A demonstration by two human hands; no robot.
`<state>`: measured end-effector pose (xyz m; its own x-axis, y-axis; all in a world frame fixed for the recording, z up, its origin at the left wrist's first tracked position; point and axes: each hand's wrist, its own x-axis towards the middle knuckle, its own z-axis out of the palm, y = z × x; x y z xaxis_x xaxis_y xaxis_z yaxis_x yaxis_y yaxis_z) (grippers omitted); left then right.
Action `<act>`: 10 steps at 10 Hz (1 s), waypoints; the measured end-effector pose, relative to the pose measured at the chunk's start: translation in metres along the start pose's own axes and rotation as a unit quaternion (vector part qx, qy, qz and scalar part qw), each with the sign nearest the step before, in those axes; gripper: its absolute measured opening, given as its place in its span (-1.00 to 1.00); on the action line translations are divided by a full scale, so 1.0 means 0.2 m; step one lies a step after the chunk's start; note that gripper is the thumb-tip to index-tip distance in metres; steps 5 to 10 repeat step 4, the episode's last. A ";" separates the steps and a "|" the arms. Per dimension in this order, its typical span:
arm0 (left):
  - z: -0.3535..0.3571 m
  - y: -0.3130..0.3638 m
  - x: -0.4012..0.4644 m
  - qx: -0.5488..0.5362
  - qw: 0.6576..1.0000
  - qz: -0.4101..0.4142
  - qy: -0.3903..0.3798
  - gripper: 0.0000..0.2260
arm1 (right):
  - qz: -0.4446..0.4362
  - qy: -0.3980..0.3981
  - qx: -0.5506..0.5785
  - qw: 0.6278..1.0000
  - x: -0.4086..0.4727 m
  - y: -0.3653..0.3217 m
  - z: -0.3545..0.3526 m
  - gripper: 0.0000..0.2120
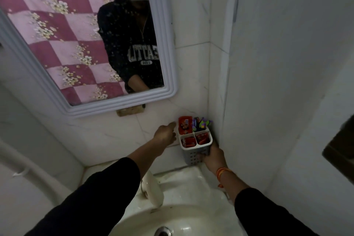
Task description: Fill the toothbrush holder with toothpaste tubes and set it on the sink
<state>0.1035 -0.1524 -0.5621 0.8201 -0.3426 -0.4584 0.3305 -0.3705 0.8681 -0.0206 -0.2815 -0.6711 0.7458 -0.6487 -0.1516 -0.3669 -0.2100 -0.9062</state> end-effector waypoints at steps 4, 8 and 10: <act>-0.40 -0.01 -0.67 0.437 0.844 0.307 0.049 -0.63 | -0.143 0.005 -0.088 0.986 -0.62 -0.42 0.03 -0.53; -0.40 -0.01 -0.67 0.437 0.844 0.307 0.049 -0.63 | -0.143 0.005 -0.088 0.986 -0.62 -0.42 0.03 -0.53; -0.40 -0.01 -0.67 0.437 0.844 0.307 0.049 -0.63 | -0.143 0.005 -0.088 0.986 -0.62 -0.42 0.03 -0.53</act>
